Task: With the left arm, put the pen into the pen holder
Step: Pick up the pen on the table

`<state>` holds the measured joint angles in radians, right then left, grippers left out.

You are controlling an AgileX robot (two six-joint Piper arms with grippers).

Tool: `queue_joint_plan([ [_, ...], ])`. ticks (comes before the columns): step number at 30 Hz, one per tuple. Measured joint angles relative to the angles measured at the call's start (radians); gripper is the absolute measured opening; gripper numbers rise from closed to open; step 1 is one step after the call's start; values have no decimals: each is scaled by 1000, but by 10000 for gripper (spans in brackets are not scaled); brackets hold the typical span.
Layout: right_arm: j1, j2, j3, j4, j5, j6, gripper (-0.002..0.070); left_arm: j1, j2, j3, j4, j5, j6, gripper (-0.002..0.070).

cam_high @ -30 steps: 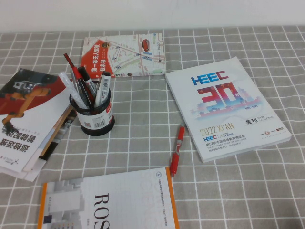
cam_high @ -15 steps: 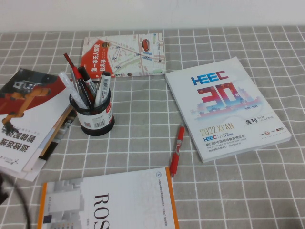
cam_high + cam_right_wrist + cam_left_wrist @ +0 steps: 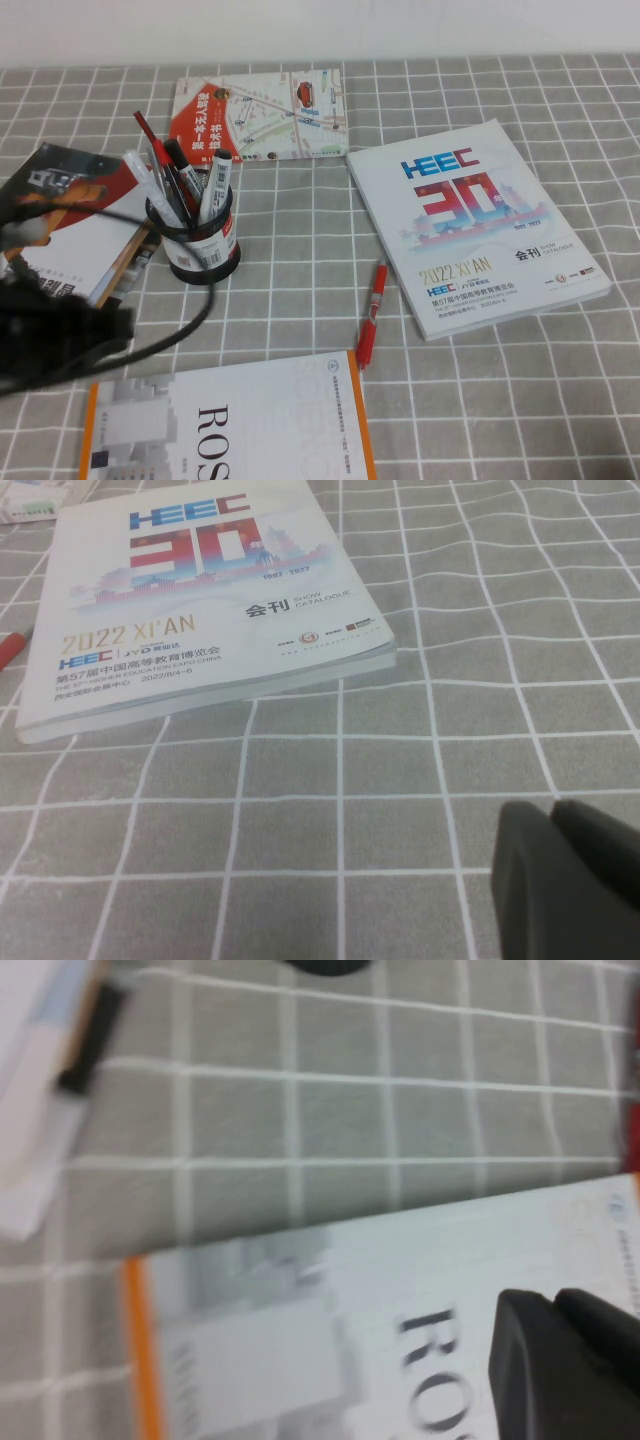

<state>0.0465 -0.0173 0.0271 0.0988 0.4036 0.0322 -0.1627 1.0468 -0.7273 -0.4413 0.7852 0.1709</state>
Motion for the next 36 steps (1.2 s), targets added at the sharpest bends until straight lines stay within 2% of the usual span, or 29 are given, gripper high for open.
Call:
queue_joint_plan([
  [8,0,0,0,0,0,0,-15,-224,239,-195,8,-11,-4,0],
  [13,0,0,0,0,0,0,-15,-354,417,-369,90,40,-52,0],
  [18,0,0,0,0,0,0,-15,-465,608,-575,197,175,-94,0],
  [24,0,0,0,0,0,0,-15,-521,776,-760,255,284,-111,0],
  [31,0,0,0,0,0,0,-15,-525,883,-882,270,331,-122,6],
  [34,0,0,0,0,0,0,-15,-525,910,-920,270,338,-106,67],
  [36,0,0,0,0,0,0,-15,-525,930,-946,270,340,-101,145],
])
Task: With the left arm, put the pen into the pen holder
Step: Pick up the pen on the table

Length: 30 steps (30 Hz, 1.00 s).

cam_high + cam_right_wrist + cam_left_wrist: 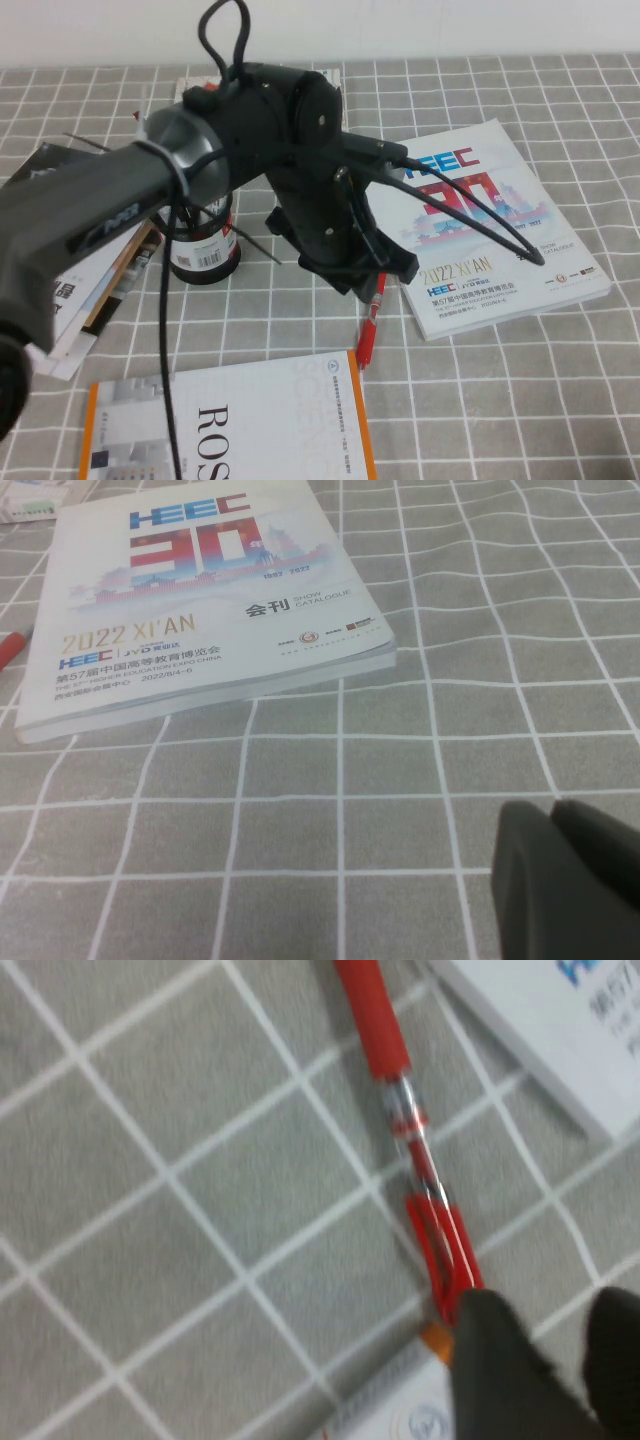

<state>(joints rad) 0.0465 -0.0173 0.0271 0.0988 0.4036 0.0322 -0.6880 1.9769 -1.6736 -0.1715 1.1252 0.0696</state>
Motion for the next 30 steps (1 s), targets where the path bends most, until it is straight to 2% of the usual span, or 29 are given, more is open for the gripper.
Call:
queue_joint_plan([
  [2,0,0,0,0,0,0,-15,0,27,-29,0,0,-5,235],
  [6,0,0,0,0,0,0,-15,0,83,-80,4,2,-27,308],
  [30,0,0,0,0,0,0,-15,-41,240,-138,87,10,-56,325],
])
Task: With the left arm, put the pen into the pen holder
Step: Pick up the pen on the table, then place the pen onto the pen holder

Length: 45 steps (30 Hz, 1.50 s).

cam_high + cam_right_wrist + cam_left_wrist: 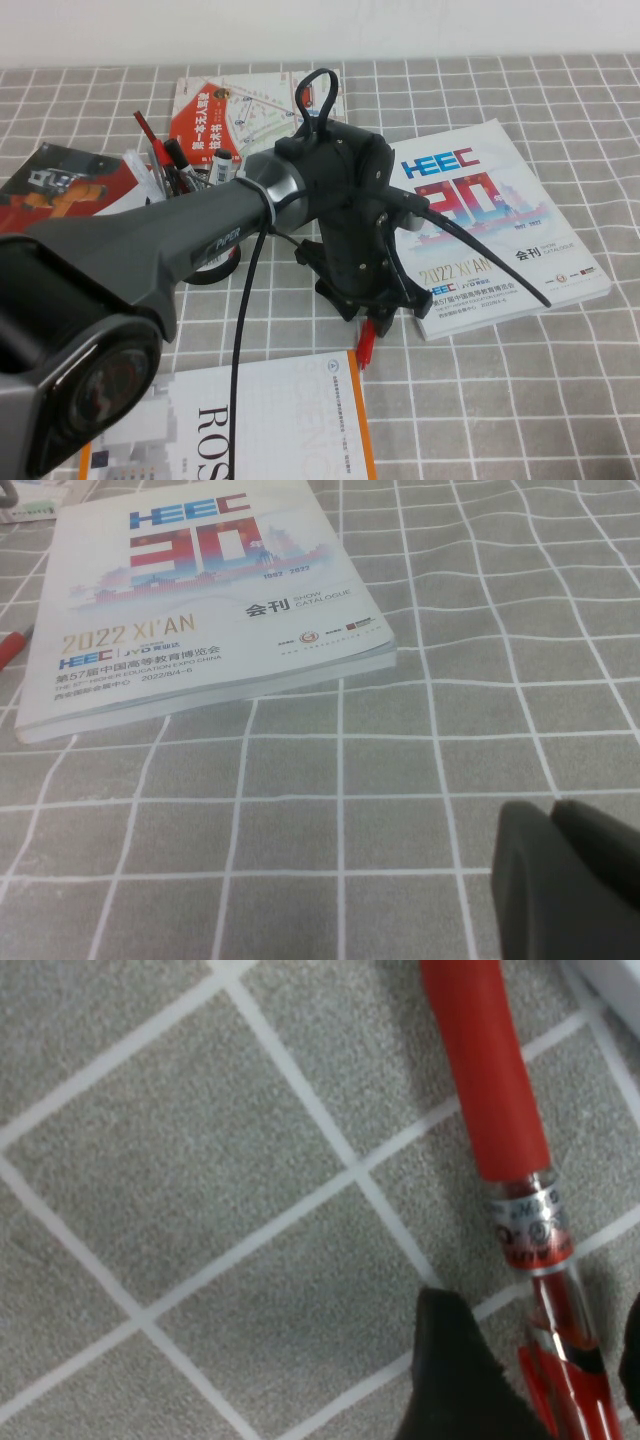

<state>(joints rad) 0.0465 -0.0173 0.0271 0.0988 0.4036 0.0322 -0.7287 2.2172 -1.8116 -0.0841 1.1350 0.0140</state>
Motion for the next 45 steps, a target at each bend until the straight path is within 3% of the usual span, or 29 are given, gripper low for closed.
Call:
queue_joint_plan([
  [5,0,0,0,0,0,0,-15,0,5,-2,2,2,-14,307],
  [11,0,0,0,0,0,0,-15,0,10,-9,9,2,-27,132],
  [14,0,0,0,0,0,0,-15,0,10,-9,9,2,-34,102],
  [32,0,0,0,0,0,0,-15,0,-62,-135,43,57,-14,86],
  [45,0,0,0,3,0,0,-15,0,-363,-44,117,-127,55,86],
])
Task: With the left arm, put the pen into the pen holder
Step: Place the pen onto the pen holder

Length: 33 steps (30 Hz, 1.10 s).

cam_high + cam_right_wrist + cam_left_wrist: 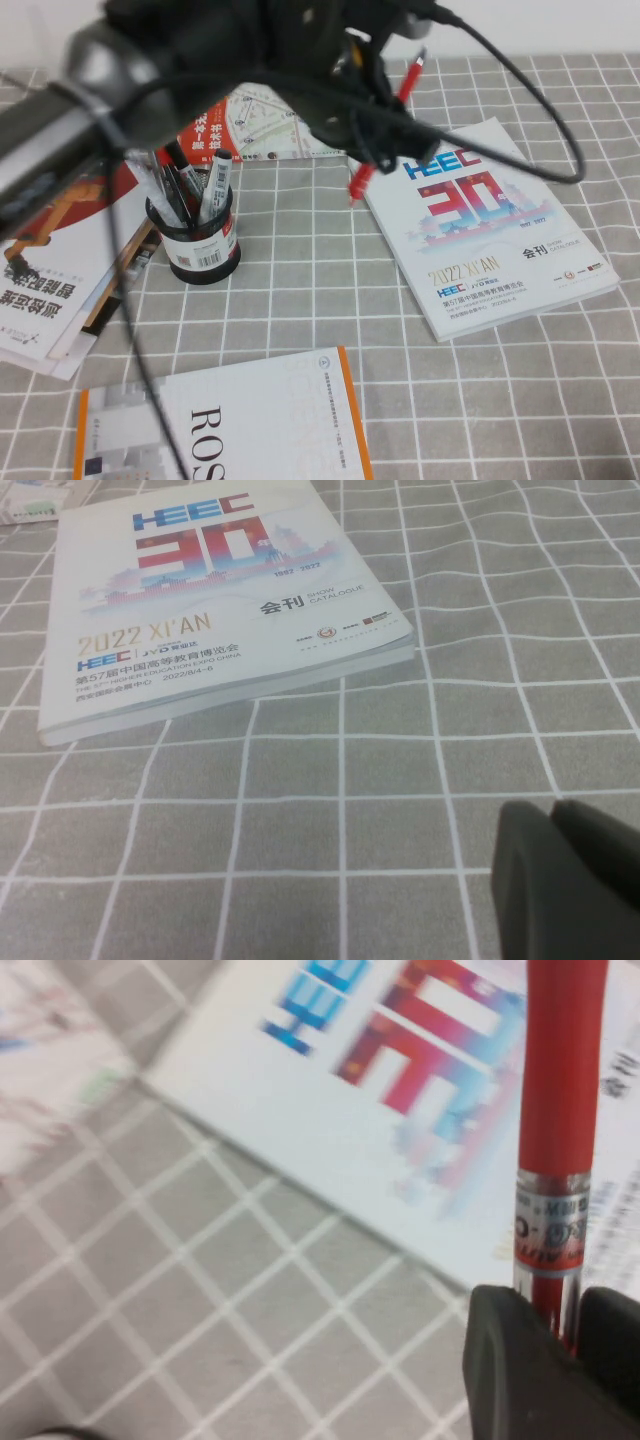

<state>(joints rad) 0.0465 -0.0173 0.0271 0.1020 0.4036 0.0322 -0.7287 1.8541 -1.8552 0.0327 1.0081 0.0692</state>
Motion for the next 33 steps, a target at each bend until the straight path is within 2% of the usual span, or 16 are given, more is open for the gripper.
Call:
queue_joint_plan([
  [5,0,0,0,3,0,0,-15,0,-136,203,106,-152,-90,86],
  [11,0,0,0,7,0,0,-15,30,-316,461,140,-364,-169,86],
  [20,0,0,0,7,2,0,-15,178,-493,836,154,-826,-235,86],
  [29,0,0,0,7,2,0,-15,311,-506,1129,149,-1408,-263,86],
  [33,0,0,0,9,2,0,-15,350,-492,1191,126,-1550,-263,85],
])
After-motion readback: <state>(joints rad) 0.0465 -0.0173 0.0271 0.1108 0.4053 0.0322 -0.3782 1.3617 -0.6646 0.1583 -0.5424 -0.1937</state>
